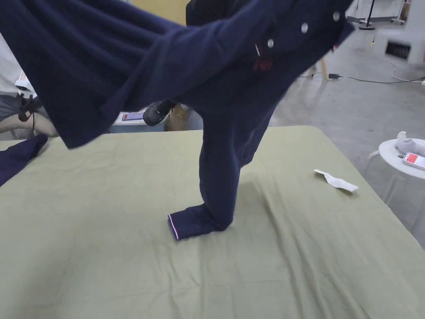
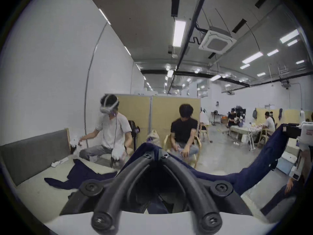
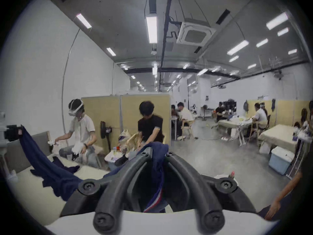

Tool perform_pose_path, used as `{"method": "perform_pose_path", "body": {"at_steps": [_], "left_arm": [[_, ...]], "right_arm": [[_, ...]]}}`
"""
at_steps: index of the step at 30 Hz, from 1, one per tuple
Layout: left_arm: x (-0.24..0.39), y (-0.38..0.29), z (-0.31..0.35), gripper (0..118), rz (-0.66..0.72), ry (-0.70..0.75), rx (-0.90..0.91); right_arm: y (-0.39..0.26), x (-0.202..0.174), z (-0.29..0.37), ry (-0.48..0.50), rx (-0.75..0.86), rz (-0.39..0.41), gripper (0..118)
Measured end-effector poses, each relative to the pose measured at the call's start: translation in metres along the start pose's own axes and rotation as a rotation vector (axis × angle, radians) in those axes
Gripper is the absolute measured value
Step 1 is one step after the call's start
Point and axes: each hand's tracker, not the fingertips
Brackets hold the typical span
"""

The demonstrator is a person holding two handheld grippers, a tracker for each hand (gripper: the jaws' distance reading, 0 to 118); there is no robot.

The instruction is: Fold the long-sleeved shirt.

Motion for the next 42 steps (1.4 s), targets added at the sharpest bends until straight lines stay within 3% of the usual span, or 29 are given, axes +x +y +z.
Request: {"method": "perform_pose_path", "body": {"at_steps": [3,8,11,14,18,22,26,28,30,31,33,34,35,37,40,42], "left_arm": [[0.002,-0.085,0.008,1,-0.015,-0.050,-0.116],[0.017,-0.253,0.074,1,-0.007,-0.105,-0.333],[0.011,-0.337,0.104,1,0.022,-0.086,-0.474],[0.002,-0.379,0.158,1,0.062,-0.024,-0.500],[-0.021,-0.391,0.230,1,0.211,0.013,-0.498],[-0.026,-0.380,0.289,1,0.219,0.033,-0.508],[-0.023,-0.383,0.329,1,0.078,0.042,-0.582],[-0.028,-0.389,0.343,1,0.102,0.030,-0.616],[-0.031,-0.404,0.352,2,0.099,0.037,-0.690],[-0.029,-0.408,0.357,9,0.092,0.059,-0.707],[-0.026,-0.405,0.364,61,0.072,0.098,-0.673],[-0.023,-0.394,0.366,78,0.098,0.095,-0.639],[-0.021,-0.384,0.368,82,0.126,0.077,-0.601],[-0.013,-0.362,0.366,82,0.173,0.041,-0.504],[0.019,-0.330,0.353,87,0.105,-0.030,-0.393],[0.035,-0.319,0.341,77,0.051,-0.034,-0.369]], "right_arm": [[-0.101,0.016,0.023,0.041,-0.124,-0.028,10],[-0.281,0.042,0.096,0.065,-0.348,-0.204,10],[-0.371,0.047,0.152,0.043,-0.474,-0.137,10],[-0.421,0.048,0.220,-0.008,-0.508,-0.113,10],[-0.434,0.052,0.306,-0.040,-0.506,-0.153,10],[-0.427,0.053,0.365,-0.044,-0.530,-0.114,10],[-0.427,0.054,0.400,-0.042,-0.610,-0.048,10],[-0.428,0.058,0.412,-0.047,-0.640,-0.056,10],[-0.435,0.062,0.419,-0.027,-0.708,-0.054,18],[-0.437,0.062,0.422,-0.070,-0.724,-0.017,31],[-0.435,0.066,0.427,-0.133,-0.692,-0.001,36],[-0.426,0.066,0.427,-0.132,-0.659,-0.019,40],[-0.415,0.062,0.425,-0.146,-0.623,-0.003,46],[-0.387,0.046,0.418,-0.149,-0.500,0.051,46],[-0.347,0.015,0.398,-0.005,-0.316,0.046,46],[-0.332,-0.005,0.383,0.082,-0.235,0.000,36]]}}
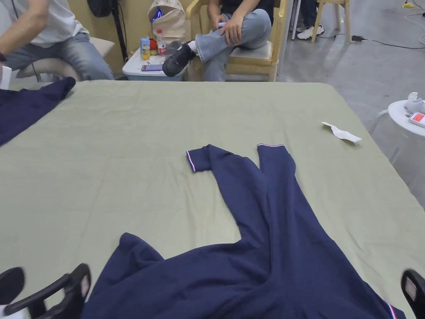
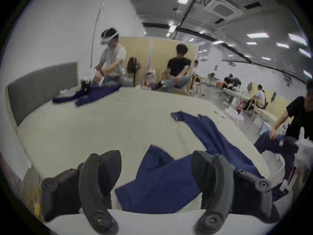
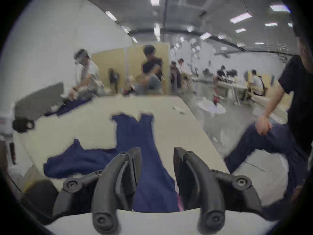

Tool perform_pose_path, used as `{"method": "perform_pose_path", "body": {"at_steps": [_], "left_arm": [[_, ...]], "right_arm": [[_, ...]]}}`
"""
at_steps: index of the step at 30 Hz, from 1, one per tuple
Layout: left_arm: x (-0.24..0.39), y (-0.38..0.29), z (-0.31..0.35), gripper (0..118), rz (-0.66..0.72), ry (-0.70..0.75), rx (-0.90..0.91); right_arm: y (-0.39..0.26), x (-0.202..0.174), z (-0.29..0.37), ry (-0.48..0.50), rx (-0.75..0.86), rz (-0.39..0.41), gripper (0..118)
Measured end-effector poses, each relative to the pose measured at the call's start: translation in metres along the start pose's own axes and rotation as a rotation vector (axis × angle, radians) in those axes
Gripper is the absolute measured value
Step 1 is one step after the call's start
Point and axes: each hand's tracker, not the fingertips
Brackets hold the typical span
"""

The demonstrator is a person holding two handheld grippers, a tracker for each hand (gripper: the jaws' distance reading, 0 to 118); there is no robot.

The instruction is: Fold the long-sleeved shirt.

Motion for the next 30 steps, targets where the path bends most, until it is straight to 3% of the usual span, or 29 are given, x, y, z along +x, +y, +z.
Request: {"method": "perform_pose_path", "body": {"at_steps": [1,2,3,5,9,14,22,30], "left_arm": [[0.005,0.002,-0.005,59,0.010,-0.029,-0.005],[0.009,0.004,-0.009,18,0.019,-0.048,-0.005],[0.012,0.004,-0.012,0,0.050,-0.059,-0.019],[-0.006,-0.019,-0.021,0,0.118,-0.015,-0.055],[-0.013,-0.050,-0.018,0,0.099,-0.054,-0.095],[-0.015,-0.068,-0.022,0,0.071,-0.054,-0.157],[-0.008,-0.029,-0.046,0,0.054,-0.076,-0.098],[-0.018,0.008,-0.076,0,-0.019,-0.026,-0.068]], "right_arm": [[0.007,-0.008,-0.007,0.048,0.019,-0.042,15],[0.010,-0.014,-0.015,0.079,0.032,-0.080,1],[0.012,-0.022,-0.020,0.073,0.032,-0.087,1],[0.009,-0.038,-0.024,0.065,0.037,-0.080,1],[-0.009,-0.052,-0.024,0.155,-0.011,-0.117,1],[-0.033,-0.049,-0.026,0.131,-0.095,-0.102,1],[-0.032,-0.029,-0.030,0.091,-0.096,-0.154,1],[-0.032,-0.020,-0.035,0.066,-0.104,-0.150,1]]}}
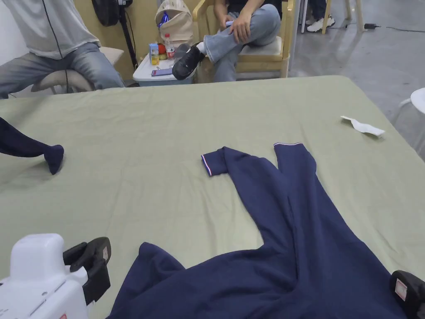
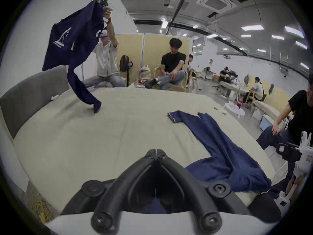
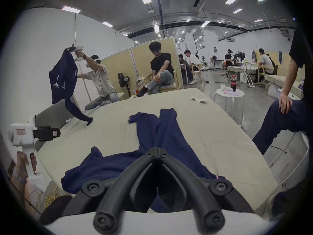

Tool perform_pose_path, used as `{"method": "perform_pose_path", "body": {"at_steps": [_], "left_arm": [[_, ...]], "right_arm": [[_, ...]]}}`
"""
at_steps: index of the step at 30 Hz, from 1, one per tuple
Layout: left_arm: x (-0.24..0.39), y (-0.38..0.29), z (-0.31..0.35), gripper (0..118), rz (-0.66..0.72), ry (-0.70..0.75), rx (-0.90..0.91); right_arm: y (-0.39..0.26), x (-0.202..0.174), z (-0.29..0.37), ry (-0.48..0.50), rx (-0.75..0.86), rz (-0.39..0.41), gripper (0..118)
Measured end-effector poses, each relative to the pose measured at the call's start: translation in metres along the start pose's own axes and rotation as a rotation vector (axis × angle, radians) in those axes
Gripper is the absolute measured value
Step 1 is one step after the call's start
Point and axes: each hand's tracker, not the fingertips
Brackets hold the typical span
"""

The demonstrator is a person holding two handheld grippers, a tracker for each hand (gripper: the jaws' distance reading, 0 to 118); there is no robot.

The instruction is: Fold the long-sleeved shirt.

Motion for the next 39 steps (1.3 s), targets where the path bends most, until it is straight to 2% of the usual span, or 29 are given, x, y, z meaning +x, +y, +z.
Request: {"method": "perform_pose_path", "body": {"at_steps": [1,2,4,5,9,13,14,16,24,25,26,27,28,29,32,35,38,39], "left_arm": [[-0.004,-0.003,0.002,3,0.001,-0.003,-0.007],[-0.008,-0.006,0.003,23,0.007,-0.015,-0.051],[-0.026,-0.027,0.006,75,0.032,-0.002,-0.121],[-0.033,-0.039,0.005,85,0.045,0.008,-0.163],[-0.075,-0.105,-0.010,84,0.160,0.045,-0.415],[-0.096,-0.147,-0.024,82,0.216,0.114,-0.492],[-0.099,-0.152,-0.026,79,0.249,0.098,-0.484],[-0.092,-0.137,-0.018,79,0.224,0.074,-0.415],[-0.116,-0.129,-0.042,67,0.299,0.037,-0.408],[-0.117,-0.127,-0.044,64,0.296,0.037,-0.407],[-0.117,-0.124,-0.045,55,0.298,0.041,-0.401],[-0.121,-0.128,-0.046,40,0.313,0.048,-0.393],[-0.124,-0.128,-0.046,8,0.337,0.059,-0.374],[-0.125,-0.128,-0.046,0,0.356,0.055,-0.362],[-0.118,-0.119,-0.020,0,0.305,0.122,-0.228],[-0.078,-0.093,0.028,0,0.267,0.094,-0.105],[-0.053,-0.070,0.070,0,0.174,0.087,0.019],[-0.075,-0.079,0.071,0,0.153,0.076,0.039]], "right_arm": [[0.000,0.000,-0.001,0.004,-0.004,0.003,1],[0.000,0.000,-0.002,0.004,-0.008,0.006,1],[-0.003,-0.001,-0.005,0.007,-0.015,0.014,1],[-0.004,-0.001,-0.007,0.010,-0.019,0.013,1],[-0.008,0.000,-0.011,0.026,-0.045,0.002,1],[-0.011,0.003,-0.010,0.019,-0.064,-0.008,1],[-0.011,0.004,-0.009,0.015,-0.066,-0.009,1],[-0.012,0.007,-0.006,-0.001,-0.069,-0.007,1],[-0.016,0.016,-0.011,-0.027,-0.102,-0.042,1],[-0.018,0.017,-0.012,-0.028,-0.110,-0.040,1],[-0.018,0.017,-0.013,-0.027,-0.122,-0.041,1],[-0.019,0.018,-0.015,-0.027,-0.131,-0.040,1],[-0.020,0.018,-0.016,-0.027,-0.138,-0.035,1],[-0.021,0.018,-0.016,-0.030,-0.140,-0.028,1],[-0.023,0.019,-0.020,-0.057,-0.161,-0.008,1],[-0.022,0.026,-0.024,-0.076,-0.181,0.009,1],[-0.018,0.036,-0.028,-0.102,-0.173,0.015,1],[-0.015,0.039,-0.030,-0.106,-0.168,0.008,1]]}}
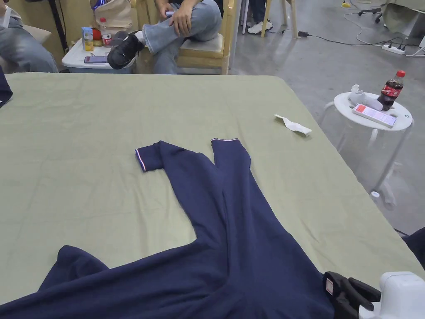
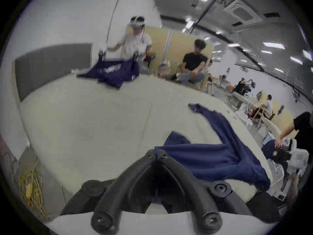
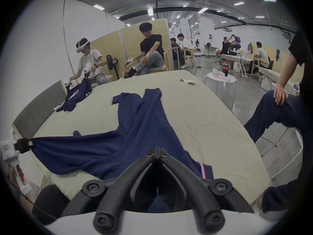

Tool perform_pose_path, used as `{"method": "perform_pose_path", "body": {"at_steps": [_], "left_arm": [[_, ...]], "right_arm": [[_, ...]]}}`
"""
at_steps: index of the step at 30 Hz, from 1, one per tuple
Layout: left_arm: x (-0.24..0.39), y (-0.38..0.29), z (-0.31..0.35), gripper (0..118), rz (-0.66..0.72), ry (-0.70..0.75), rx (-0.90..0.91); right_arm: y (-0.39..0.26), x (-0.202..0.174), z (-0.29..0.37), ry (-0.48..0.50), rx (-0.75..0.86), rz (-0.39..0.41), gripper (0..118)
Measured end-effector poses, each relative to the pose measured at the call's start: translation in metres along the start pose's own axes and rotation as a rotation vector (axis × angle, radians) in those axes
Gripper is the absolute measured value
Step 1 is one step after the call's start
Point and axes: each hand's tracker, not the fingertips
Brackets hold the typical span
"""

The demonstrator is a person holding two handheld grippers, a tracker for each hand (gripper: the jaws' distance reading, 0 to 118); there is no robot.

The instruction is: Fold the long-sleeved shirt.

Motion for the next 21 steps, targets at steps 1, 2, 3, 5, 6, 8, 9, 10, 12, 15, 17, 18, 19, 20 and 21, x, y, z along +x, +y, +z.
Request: {"method": "perform_pose_path", "body": {"at_steps": [1,2,3,5,6,8,9,10,12,15,17,18,19,20,21], "left_arm": [[0.002,0.006,0.006,0,-0.013,-0.006,0.004],[0.003,0.009,0.007,0,-0.021,-0.002,0.003],[0.002,0.012,0.005,0,-0.031,0.006,-0.008],[0.005,0.015,0.004,0,-0.040,0.015,-0.017],[0.003,0.013,0.001,0,-0.035,0.018,-0.027],[0.003,0.008,-0.004,0,-0.013,0.029,-0.044],[0.002,0.005,-0.006,0,-0.007,0.031,-0.053],[0.001,0.003,-0.007,0,-0.002,0.035,-0.062],[0.001,-0.001,-0.012,0,-0.007,0.047,-0.085],[-0.005,0.000,-0.012,0,-0.017,0.053,-0.094],[-0.003,0.004,-0.013,0,-0.015,0.054,-0.091],[-0.006,0.005,-0.014,0,-0.011,0.049,-0.092],[-0.008,0.005,-0.015,0,-0.009,0.047,-0.096],[-0.002,0.008,-0.018,0,-0.006,0.043,-0.098],[-0.003,0.007,-0.020,0,-0.003,0.042,-0.101]], "right_arm": [[0.004,0.003,-0.002,-0.002,0.005,-0.008,1],[0.008,0.006,-0.004,-0.002,0.009,-0.014,1],[0.012,0.008,-0.008,0.005,0.014,-0.019,1],[0.020,0.009,-0.018,0.010,0.016,-0.020,1],[0.026,0.006,-0.025,0.030,0.008,-0.014,1],[0.038,-0.006,-0.042,0.111,-0.018,0.014,1],[0.046,-0.018,-0.051,0.138,-0.023,0.026,3],[0.053,-0.029,-0.062,0.169,-0.041,0.050,4],[0.062,-0.047,-0.086,0.235,-0.086,0.087,9],[0.071,-0.052,-0.130,0.237,-0.137,0.124,26],[0.077,-0.033,-0.160,0.193,-0.182,0.088,40],[0.079,-0.017,-0.176,0.149,-0.200,0.056,49],[0.081,0.000,-0.191,0.111,-0.248,0.023,54],[0.081,0.015,-0.203,0.088,-0.303,-0.005,54],[0.076,0.038,-0.220,0.087,-0.362,-0.043,54]]}}
